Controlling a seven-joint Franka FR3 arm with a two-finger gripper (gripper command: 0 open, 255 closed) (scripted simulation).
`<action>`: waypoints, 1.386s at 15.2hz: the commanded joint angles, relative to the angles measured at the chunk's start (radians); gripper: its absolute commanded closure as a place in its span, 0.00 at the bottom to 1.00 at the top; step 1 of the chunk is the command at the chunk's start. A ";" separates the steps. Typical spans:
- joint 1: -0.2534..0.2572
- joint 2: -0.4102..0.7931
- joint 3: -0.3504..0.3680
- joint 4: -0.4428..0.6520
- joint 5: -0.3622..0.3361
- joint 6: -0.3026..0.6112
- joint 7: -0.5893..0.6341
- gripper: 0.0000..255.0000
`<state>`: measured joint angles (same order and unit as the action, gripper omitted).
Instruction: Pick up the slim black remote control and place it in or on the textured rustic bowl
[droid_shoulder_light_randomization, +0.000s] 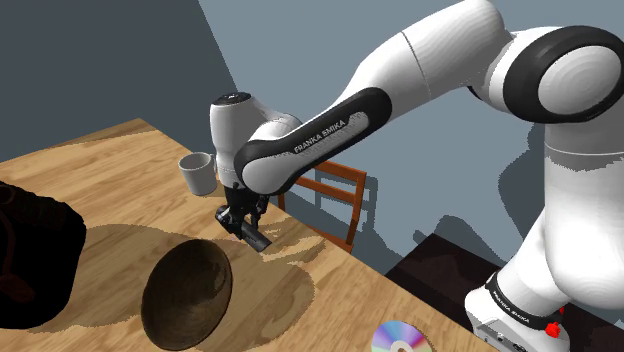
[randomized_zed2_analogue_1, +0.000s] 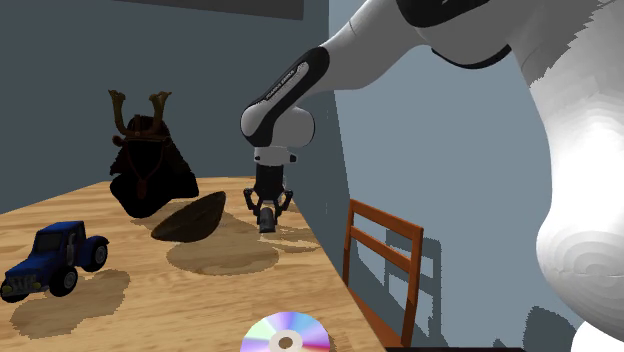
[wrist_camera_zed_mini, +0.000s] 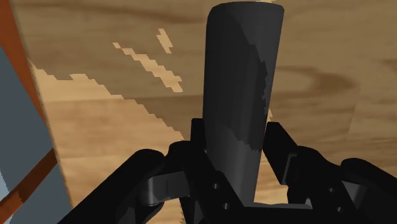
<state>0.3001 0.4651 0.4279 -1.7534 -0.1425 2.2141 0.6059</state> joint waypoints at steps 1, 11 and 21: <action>0.001 0.001 0.001 -0.002 0.001 -0.001 0.000 1.00; -0.008 -0.052 0.016 0.046 0.027 -0.099 -0.011 1.00; -0.013 -0.097 0.027 0.122 0.049 -0.215 -0.019 1.00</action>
<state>0.2887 0.3723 0.4544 -1.6397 -0.0955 2.0108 0.5889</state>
